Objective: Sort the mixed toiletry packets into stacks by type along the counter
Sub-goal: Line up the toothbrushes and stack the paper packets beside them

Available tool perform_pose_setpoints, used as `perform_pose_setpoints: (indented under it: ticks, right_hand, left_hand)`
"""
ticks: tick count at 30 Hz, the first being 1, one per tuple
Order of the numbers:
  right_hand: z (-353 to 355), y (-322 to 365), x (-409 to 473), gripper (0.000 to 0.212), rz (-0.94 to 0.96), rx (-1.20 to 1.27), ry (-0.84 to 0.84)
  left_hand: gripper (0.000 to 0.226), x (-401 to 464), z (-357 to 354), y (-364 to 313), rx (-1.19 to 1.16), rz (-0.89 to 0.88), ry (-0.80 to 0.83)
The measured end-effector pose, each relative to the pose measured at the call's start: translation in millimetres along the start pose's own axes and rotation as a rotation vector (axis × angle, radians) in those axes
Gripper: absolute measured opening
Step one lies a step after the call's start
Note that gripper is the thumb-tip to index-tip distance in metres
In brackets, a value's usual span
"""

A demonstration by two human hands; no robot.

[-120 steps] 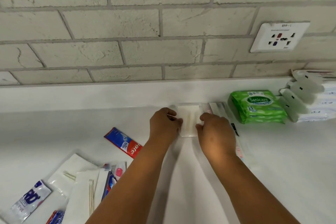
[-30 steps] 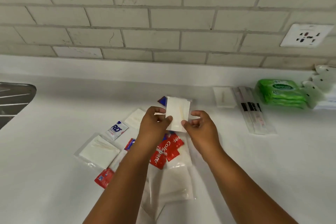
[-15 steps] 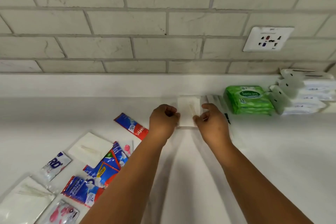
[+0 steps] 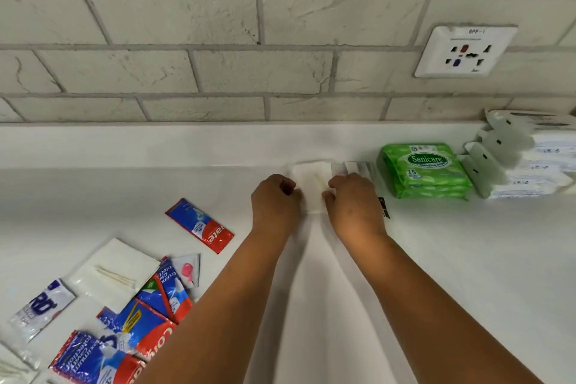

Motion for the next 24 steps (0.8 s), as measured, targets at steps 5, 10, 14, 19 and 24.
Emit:
perform_pose_setpoints:
  ticks: [5,10,14,19,24]
  right_hand:
    - [-5.0,-1.6,-0.8,0.025,0.038,-0.067,-0.049]
    - [4.4,7.9,-6.5,0.025,0.017,-0.018,-0.105]
    - [15.8,28.0,-15.2,0.027,0.032,0.061,-0.112]
    - [18.1,73.9,-28.3,0.027,0.093,0.194,-0.063]
    - [14.6,134.6,-51.7,0.028,0.142,0.301,0.041]
  left_hand:
    - [0.014,-0.9,0.4,1.2,0.022,0.002,-0.001]
    - [0.012,-9.1,18.4,-5.8,-0.015,0.024,-0.021]
    - [0.014,-20.9,47.3,-5.3,-0.006,-0.011,-0.059]
    - [0.012,-44.5,108.4,7.8,-0.126,-0.041,-0.152]
    - [0.015,-57.2,175.7,48.9,-0.029,-0.019,-0.253]
Point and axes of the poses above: each hand's wrist, its own x-axis towards the middle knuckle, its own z-axis out of the back of the hand, y = z × x, the point moved 2 cm from there along x, towards the middle knuckle, and after that the axes turned 1 degree about z, right-handed, at the moved point
